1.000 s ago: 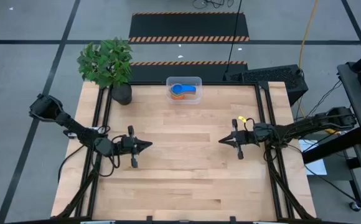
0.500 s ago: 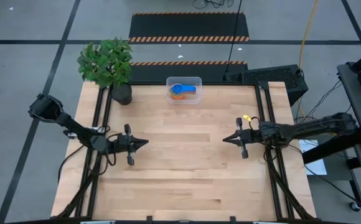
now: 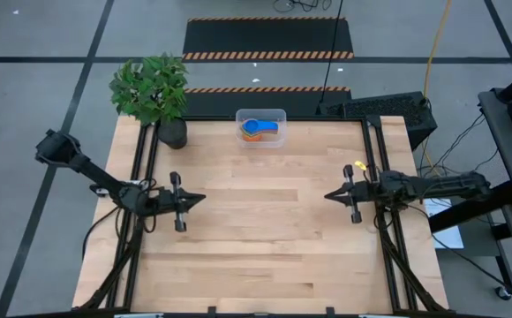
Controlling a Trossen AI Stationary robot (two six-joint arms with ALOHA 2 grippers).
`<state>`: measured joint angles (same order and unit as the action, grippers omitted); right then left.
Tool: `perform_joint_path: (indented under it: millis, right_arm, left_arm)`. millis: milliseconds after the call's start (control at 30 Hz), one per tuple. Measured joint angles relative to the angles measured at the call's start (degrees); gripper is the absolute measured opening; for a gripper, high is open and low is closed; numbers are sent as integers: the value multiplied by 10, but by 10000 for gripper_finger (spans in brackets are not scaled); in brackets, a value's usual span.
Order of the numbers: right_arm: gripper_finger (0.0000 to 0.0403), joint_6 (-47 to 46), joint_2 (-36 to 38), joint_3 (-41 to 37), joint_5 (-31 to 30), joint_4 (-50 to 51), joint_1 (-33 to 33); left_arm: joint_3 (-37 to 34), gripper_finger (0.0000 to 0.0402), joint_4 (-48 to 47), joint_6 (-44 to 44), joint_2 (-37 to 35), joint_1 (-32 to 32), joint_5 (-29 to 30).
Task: Nest measuring cups in basket
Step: Return to Home Position
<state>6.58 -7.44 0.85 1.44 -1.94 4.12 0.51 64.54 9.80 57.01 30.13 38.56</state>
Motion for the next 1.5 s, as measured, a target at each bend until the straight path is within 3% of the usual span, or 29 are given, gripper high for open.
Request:
perform_joint_path:
  millis: [267, 967, 1500]
  right_arm:
    - [0, 10, 56, 0, -1, 5, 0]
    - [0, 16, 72, 0, -12, 10, 0]
    - [0, 29, 73, 0, -13, 11, 0]
  left_arm:
    - [0, 9, -127, -7, -99, 14, 0]
    - [0, 12, -277, -3, -251, 26, 4]
    - [0, 7, -312, 1, -275, 26, 4]
